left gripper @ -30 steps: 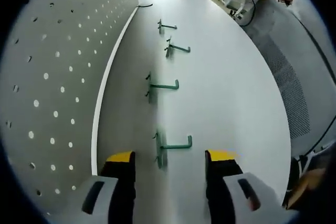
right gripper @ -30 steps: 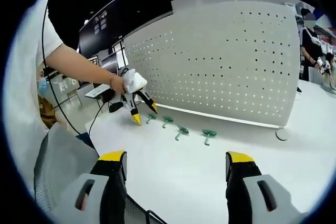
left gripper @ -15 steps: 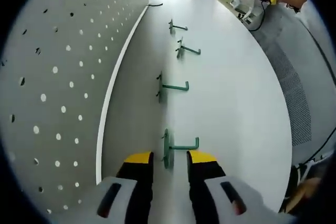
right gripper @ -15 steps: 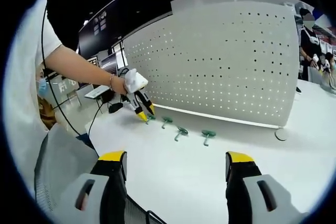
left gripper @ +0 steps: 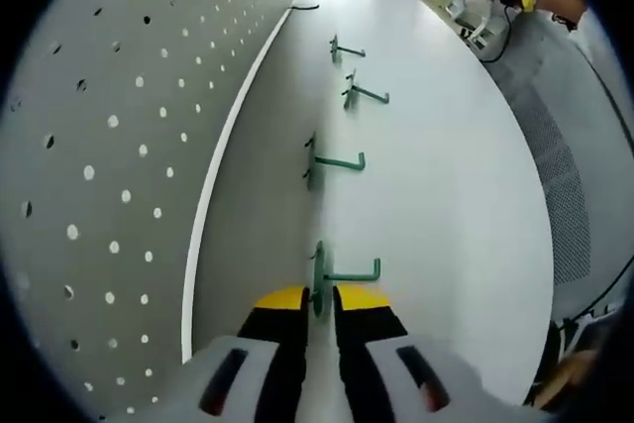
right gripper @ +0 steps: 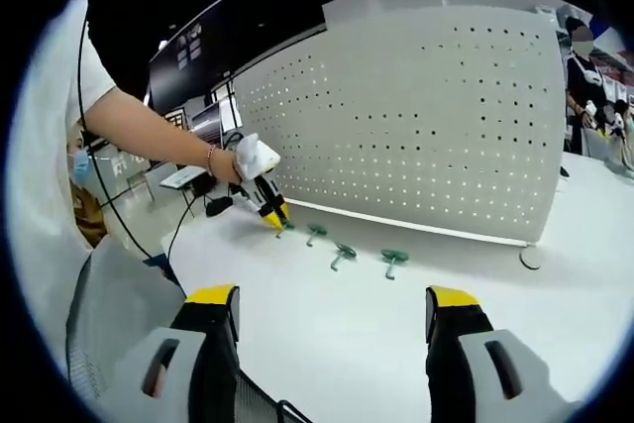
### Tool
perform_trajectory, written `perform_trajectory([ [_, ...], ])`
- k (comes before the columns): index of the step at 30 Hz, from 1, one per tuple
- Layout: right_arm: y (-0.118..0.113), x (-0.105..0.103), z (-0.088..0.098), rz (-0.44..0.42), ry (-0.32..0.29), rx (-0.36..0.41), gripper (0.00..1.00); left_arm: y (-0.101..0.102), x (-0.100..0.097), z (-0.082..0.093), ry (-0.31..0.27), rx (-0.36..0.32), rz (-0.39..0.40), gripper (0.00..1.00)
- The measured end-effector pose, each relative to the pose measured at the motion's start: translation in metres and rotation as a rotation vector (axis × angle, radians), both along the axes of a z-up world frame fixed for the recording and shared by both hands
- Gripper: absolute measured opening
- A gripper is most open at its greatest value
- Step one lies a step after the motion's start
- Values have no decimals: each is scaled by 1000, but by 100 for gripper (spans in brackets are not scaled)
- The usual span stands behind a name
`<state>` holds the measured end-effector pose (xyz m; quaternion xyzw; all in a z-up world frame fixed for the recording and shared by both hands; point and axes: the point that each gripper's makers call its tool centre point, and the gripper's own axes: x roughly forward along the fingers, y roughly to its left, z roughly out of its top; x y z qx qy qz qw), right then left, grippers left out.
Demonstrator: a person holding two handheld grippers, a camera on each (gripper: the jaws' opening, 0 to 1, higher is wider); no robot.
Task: Insert the hook assembly into the mounting plate slot until the hook locks in place.
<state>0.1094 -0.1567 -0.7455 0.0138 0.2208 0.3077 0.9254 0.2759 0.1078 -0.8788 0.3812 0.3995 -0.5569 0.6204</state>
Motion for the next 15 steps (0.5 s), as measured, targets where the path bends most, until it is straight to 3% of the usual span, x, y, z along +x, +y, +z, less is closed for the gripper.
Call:
perform_trajectory([
  [6, -1, -1, 0, 0, 1, -1, 74, 2, 2, -1, -10, 24, 11, 5],
  [15, -1, 0, 0, 0, -2, -5, 74, 2, 3, -3, -20, 35, 4, 5],
])
